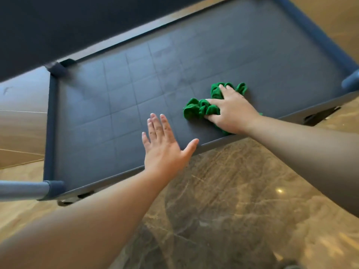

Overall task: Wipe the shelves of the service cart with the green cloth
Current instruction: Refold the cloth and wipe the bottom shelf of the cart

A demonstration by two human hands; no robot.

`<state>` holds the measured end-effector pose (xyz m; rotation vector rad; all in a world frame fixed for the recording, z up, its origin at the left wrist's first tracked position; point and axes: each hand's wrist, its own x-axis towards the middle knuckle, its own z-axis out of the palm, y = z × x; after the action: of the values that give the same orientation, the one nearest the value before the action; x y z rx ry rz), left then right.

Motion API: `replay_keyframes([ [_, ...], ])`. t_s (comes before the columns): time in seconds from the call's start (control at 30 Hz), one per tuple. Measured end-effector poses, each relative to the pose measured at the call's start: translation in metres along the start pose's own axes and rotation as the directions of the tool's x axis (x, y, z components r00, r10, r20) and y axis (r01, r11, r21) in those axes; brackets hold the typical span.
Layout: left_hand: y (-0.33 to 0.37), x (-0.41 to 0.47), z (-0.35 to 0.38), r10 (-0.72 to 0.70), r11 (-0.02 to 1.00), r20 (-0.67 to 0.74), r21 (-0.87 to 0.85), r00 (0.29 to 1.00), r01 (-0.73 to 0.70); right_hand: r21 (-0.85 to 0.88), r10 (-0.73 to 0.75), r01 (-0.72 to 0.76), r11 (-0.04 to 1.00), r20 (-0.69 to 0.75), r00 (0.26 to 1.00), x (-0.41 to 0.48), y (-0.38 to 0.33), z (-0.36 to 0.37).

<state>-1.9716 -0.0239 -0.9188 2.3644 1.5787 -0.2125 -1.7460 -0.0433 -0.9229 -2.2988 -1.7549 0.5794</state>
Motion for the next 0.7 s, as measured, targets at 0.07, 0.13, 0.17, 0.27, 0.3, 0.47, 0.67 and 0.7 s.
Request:
replay_keyframes([
  [0.07,0.008,0.0,0.007,-0.028,0.999,-0.034,-0.036,0.999,0.027,0.001,-0.102,0.102,0.995,0.001,0.995,0.011,-0.019,0.008],
  [0.13,0.002,-0.002,0.008,-0.035,0.998,-0.073,-0.047,0.997,0.032,0.004,-0.217,0.217,0.976,0.023,0.976,0.027,-0.043,0.015],
  [0.17,0.001,-0.002,0.008,-0.032,0.998,-0.095,-0.052,0.995,0.028,0.008,-0.273,0.273,0.962,0.042,0.961,0.035,-0.055,0.019],
  [0.27,0.004,-0.003,0.008,-0.021,0.997,-0.136,-0.082,0.99,0.01,0.002,-0.434,0.436,0.9,0.11,0.894,0.058,-0.09,0.031],
  [0.3,0.005,-0.003,0.009,-0.019,0.996,-0.147,-0.087,0.989,0.006,-0.002,-0.471,0.476,0.88,0.133,0.872,0.064,-0.099,0.033],
  [0.47,0.004,-0.003,0.007,-0.034,0.999,-0.123,-0.038,0.992,0.029,0.02,-0.512,0.515,0.857,0.16,0.844,0.077,-0.107,0.031],
  [0.67,0.008,-0.001,0.001,-0.062,0.998,-0.017,-0.027,0.998,0.061,0.032,-0.316,0.315,0.949,0.052,0.947,0.089,-0.055,0.0],
  [0.7,0.008,-0.001,0.001,-0.066,0.997,-0.002,-0.026,0.998,0.066,0.037,-0.263,0.262,0.964,0.035,0.964,0.091,-0.042,-0.007],
])
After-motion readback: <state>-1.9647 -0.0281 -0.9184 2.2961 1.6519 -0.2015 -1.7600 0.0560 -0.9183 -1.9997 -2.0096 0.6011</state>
